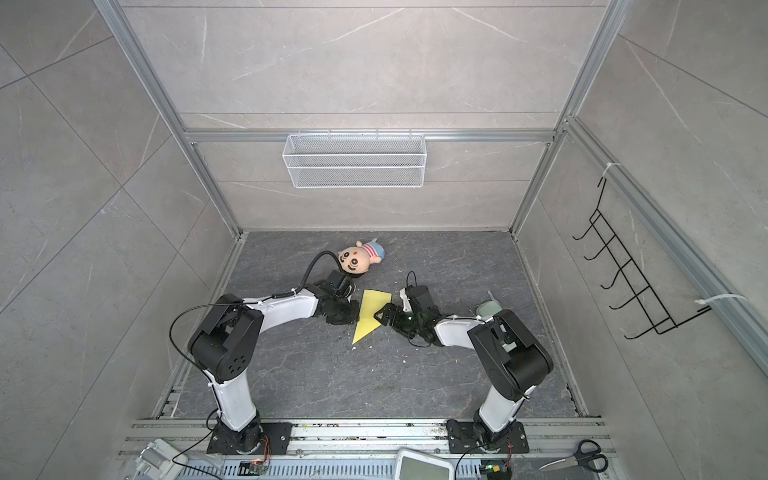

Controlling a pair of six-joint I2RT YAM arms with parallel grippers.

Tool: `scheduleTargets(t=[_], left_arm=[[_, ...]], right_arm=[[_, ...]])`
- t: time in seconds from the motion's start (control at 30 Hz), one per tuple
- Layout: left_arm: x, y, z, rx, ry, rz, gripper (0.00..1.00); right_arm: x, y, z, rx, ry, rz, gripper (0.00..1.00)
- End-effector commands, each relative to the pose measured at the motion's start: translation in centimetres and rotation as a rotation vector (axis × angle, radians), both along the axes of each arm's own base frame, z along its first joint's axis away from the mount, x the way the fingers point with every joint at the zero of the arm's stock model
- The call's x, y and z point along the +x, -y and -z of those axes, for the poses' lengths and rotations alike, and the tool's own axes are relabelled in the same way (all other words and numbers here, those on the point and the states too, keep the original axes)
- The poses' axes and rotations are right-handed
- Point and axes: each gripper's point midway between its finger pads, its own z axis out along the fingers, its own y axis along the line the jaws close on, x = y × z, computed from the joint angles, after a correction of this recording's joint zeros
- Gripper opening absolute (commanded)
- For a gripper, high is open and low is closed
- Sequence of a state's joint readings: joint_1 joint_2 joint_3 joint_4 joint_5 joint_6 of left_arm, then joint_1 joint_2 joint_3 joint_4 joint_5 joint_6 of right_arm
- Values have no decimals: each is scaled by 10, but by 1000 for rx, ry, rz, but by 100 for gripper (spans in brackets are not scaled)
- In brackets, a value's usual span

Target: Fold a paper plane with a square sheet of paper (pick it up from the middle)

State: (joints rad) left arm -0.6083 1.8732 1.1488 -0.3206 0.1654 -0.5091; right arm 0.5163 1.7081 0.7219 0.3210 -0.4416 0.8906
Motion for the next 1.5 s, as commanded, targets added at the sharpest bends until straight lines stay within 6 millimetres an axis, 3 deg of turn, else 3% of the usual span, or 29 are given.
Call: scheduleTargets(t=[0.0, 0.47, 0.63, 0.97, 1.23, 1.3, 1.47], left_arm=[[6, 1, -3, 9, 3, 2, 17], [5, -3, 6, 46, -14, 7, 16], [6, -5, 6, 55, -8, 2, 16], [10, -6, -2, 62, 18, -3, 16], [15, -4, -20, 34, 66, -12, 19], [17, -5, -29, 27, 87, -23, 21], [24, -17, -56, 21, 143, -74, 31]], right_arm=[[9, -7, -4, 30, -3, -4, 85], [20, -27, 2, 111, -4, -49, 67], [21, -40, -11, 218, 39, -91, 55], [17, -39, 2, 237, -13, -64, 40], [17, -38, 11, 202, -48, -49, 25], [20, -39, 10, 201, -46, -46, 16], [26, -33, 8, 172, -39, -1, 6]])
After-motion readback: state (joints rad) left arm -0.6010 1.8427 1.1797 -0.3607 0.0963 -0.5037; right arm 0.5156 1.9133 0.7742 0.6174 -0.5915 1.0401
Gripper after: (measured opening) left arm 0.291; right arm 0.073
